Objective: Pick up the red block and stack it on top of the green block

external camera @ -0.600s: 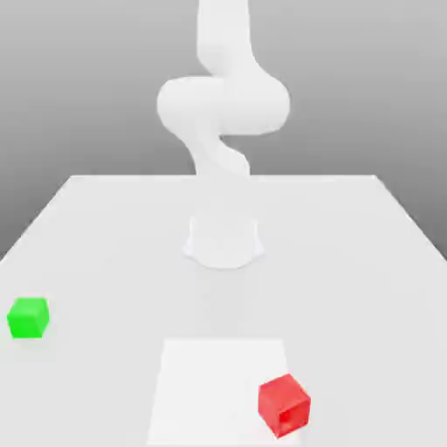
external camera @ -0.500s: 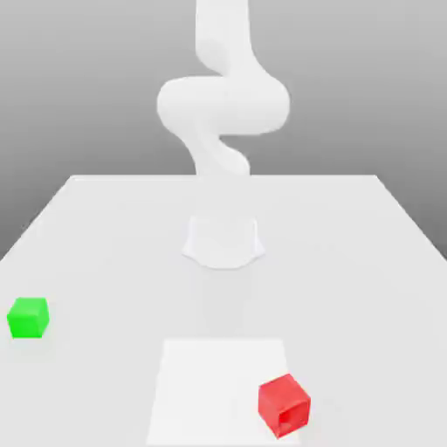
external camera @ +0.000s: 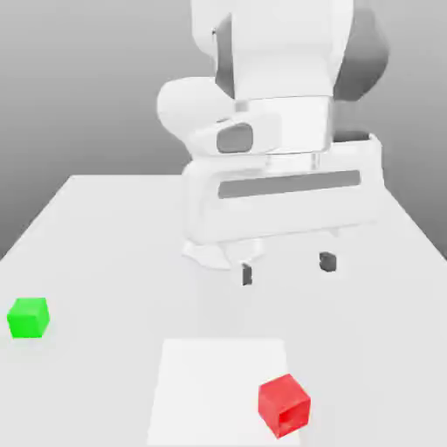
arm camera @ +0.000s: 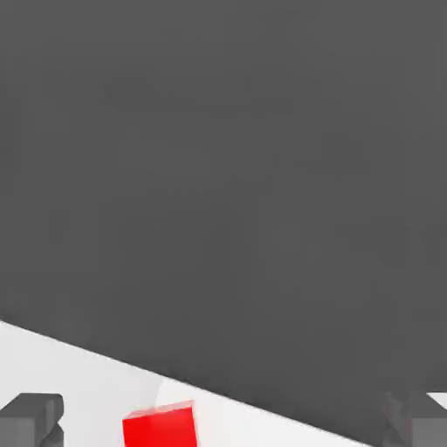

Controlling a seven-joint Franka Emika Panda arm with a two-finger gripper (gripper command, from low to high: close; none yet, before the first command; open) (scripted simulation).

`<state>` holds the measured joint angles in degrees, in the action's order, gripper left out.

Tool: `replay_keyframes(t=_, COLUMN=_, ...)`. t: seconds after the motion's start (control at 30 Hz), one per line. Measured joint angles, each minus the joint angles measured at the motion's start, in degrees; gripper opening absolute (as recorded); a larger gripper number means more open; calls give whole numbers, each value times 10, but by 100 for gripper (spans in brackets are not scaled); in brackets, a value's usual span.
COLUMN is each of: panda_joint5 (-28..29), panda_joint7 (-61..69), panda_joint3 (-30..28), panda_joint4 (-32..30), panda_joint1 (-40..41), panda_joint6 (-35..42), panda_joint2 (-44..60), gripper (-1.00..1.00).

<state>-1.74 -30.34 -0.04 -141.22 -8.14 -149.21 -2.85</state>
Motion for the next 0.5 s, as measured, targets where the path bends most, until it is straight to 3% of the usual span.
replay_keyframes(t=0.37, panda_joint5=21, panda_joint7=29, panda_joint3=4, panda_joint4=-15, panda_joint1=-15, panda_joint6=-135, panda_joint2=228, gripper=0)
replay_keyframes(t=0.4, panda_joint5=21, panda_joint7=29, panda_joint3=4, panda_joint4=-13, panda_joint1=-15, panda_joint6=-144, panda_joint2=239, gripper=-100)
replay_keyframes(t=0.5, panda_joint5=22, panda_joint7=28, panda_joint3=4, panda_joint4=-13, panda_joint1=-15, panda_joint6=-143, panda_joint2=239, gripper=-100)
